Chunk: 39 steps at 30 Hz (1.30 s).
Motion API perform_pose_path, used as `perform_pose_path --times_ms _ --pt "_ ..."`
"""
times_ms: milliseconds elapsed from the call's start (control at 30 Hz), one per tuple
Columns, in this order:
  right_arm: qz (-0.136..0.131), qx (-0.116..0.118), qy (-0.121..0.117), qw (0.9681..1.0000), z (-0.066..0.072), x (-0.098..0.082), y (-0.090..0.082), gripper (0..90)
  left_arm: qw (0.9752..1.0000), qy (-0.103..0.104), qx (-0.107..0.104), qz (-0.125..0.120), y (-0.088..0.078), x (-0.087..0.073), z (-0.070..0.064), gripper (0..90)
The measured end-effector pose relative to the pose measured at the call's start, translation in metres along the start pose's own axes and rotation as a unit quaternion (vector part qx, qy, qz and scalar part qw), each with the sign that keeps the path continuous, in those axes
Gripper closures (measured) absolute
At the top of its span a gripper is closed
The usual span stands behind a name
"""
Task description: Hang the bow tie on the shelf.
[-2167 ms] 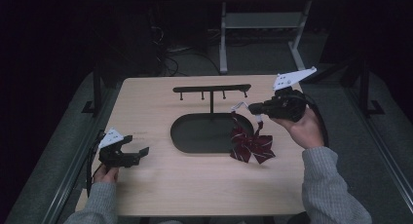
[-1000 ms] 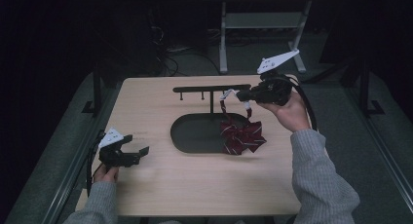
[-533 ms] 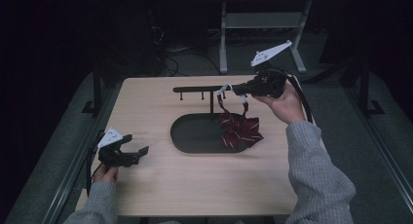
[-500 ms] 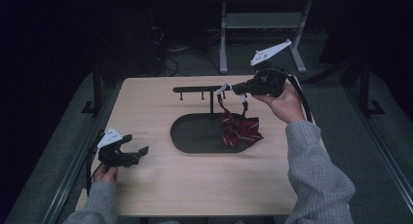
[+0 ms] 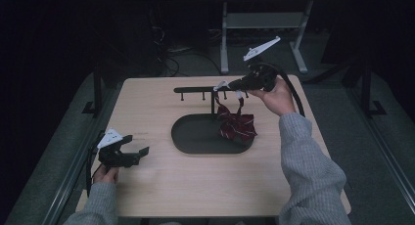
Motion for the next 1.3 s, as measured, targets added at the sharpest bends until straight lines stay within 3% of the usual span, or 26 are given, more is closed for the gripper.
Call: perform_pose_path --times_ms 333,533,967,1300 --pt "0.041 -0.007 0.018 0.999 -0.015 -0.012 0.016 88.4 1.0 0.002 -0.002 -0.001 0.0 0.0 -0.001 13.0" --pt "0.048 -0.007 0.026 0.9985 -0.018 -0.02 0.019 88.1 1.0 0.001 -0.002 -0.001 0.001 0.0 -0.001 13.0" --pt "0.05 -0.009 0.029 0.9983 -0.019 -0.024 0.02 84.2 1.0 0.003 -0.006 0.002 0.002 0.0 -0.003 13.0" --pt "0.033 0.003 0.033 0.9989 -0.016 -0.024 0.016 78.3 1.0 0.0 -0.004 -0.001 0.0 0.0 -0.001 13.0"
Point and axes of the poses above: each handheld gripper's, and its own axes: y roughly forward along the jaws, x roughly out of its top, z roughly to its left, the point moved 4 cm from there along y, roughly forward along the jaws, and after that the axes turned 2 degrees about -y, right-handed, at the moved point
